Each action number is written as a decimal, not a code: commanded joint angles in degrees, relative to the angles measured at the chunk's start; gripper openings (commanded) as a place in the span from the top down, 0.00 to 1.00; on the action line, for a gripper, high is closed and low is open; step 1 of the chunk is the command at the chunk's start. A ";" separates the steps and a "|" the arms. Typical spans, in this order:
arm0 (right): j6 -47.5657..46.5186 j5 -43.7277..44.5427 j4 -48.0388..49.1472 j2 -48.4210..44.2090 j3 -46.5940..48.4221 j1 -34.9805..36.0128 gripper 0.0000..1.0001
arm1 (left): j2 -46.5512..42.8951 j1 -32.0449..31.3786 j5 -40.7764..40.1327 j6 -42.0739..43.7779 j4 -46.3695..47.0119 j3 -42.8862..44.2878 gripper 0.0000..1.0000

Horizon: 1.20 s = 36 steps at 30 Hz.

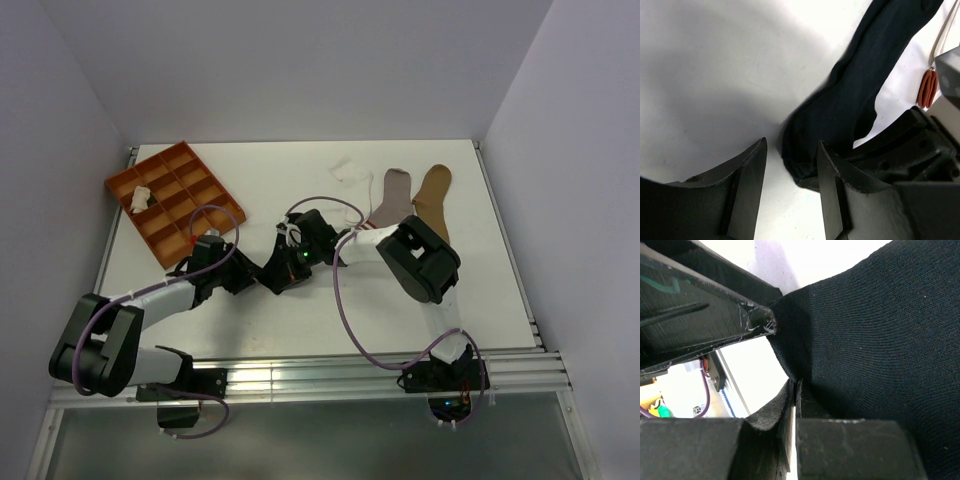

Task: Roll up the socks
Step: Roll the sock at the center of the board.

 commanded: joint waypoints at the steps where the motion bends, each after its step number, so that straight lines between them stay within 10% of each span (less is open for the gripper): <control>1: -2.75 3.86 -2.62 1.76 1.35 0.55 1.00 | 1.00 -0.53 -1.58 -0.49 -0.38 3.34 0.51; 10: -3.37 5.08 -2.27 1.85 1.44 1.25 1.00 | 3.02 -0.79 -2.64 -1.45 -6.25 5.63 0.61; 18: -4.60 7.63 0.53 0.18 -0.31 2.22 1.00 | 6.53 -0.88 -3.78 -0.23 -15.84 11.34 1.00; 28: -6.97 12.28 10.20 -6.85 -9.01 2.83 0.58 | 16.90 -1.41 -0.18 1.97 -27.80 23.21 1.00; 36: -12.41 23.09 11.08 -12.21 -11.21 5.81 0.52 | 21.21 -1.41 1.84 3.64 -33.86 28.04 1.00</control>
